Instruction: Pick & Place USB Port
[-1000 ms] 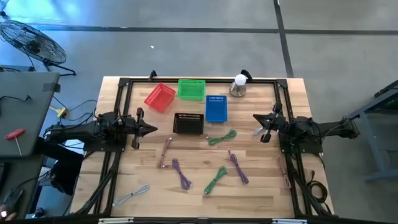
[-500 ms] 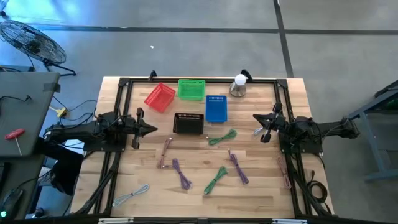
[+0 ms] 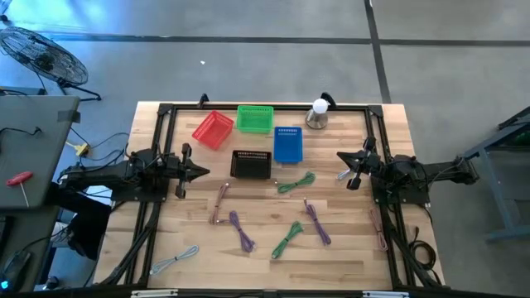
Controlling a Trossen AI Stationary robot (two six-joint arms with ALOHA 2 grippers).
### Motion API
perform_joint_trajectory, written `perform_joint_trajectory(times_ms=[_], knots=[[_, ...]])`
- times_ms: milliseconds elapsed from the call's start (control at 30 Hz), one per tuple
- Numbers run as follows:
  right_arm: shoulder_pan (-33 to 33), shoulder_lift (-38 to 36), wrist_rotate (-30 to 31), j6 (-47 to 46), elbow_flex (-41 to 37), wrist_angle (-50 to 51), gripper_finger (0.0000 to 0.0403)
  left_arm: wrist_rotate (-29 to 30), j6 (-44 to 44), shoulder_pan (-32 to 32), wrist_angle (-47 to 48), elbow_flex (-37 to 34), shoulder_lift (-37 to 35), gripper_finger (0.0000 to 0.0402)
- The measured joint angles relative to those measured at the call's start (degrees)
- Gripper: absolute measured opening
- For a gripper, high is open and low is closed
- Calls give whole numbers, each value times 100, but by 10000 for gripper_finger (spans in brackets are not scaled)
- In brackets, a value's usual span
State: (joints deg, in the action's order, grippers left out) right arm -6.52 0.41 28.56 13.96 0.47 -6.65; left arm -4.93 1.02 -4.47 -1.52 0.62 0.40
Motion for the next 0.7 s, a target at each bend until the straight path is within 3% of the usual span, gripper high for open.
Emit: perform_joint_trajectory(times_ms=[567, 700], knots=[[0, 0, 0, 0, 0, 0, 3, 0, 24, -2, -4, 0, 0, 0], [1, 1, 0, 0, 0, 0, 3, 109, 600, -2, -97, 0, -2, 0]])
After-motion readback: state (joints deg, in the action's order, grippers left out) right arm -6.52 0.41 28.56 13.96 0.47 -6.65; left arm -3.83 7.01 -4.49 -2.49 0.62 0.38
